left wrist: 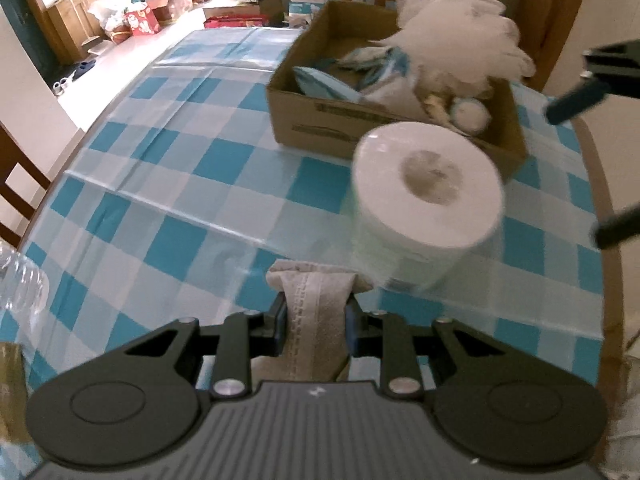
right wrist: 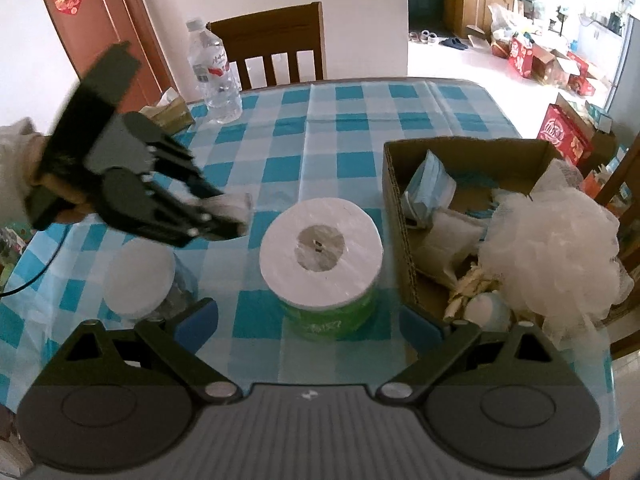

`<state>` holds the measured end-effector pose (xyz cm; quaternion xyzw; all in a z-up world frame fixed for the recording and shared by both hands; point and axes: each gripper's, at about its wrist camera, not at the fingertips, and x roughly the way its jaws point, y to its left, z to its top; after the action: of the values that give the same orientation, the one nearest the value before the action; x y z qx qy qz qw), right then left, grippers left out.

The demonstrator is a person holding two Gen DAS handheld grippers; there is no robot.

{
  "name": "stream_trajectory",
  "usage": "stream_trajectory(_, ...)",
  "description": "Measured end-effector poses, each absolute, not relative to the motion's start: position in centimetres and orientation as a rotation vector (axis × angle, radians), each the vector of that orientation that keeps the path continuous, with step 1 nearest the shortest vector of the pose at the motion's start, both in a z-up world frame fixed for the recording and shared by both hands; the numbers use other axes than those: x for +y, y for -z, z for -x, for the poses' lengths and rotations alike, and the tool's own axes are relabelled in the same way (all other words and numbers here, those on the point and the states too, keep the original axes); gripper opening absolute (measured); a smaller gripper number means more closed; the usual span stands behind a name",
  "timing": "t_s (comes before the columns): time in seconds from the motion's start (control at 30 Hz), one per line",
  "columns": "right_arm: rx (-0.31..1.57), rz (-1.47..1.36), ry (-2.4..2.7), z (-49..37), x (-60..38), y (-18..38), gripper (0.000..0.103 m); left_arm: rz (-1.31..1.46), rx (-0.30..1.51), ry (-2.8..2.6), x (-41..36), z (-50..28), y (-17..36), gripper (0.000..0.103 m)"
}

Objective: Organize soft objects
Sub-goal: 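Carry the beige sachet over the box and open the left tool to drop it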

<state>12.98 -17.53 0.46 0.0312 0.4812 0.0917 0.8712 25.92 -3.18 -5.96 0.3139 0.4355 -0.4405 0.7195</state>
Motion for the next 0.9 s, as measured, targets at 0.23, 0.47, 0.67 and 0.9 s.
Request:
stream_trajectory(0.23, 1.018, -0.012, -0.173, -12.6, -18.8, 0.2, 0.099, -0.662, 0.979, 0.945, -3.4, -21.9, 2.6, 0.026)
stream_trajectory(0.47, 1.013, -0.016, -0.18, -11.9, -20.7, 0.3, 0.099, -0.621, 0.906, 0.945, -6.7, -19.3, -1.8, 0.026)
stream_trajectory(0.67, 0.995, -0.011, -0.158, -11.2, -22.6, -0.2, 0.099, -0.61, 0.834, 0.97, -12.3, -19.4, -2.9, 0.026)
stream_trajectory(0.9, 0.986, -0.037, -0.118, -10.2, -25.0, -0.4, 0.099, -0.554, 0.843, 0.948, -19.0, -22.3, -1.4, 0.027)
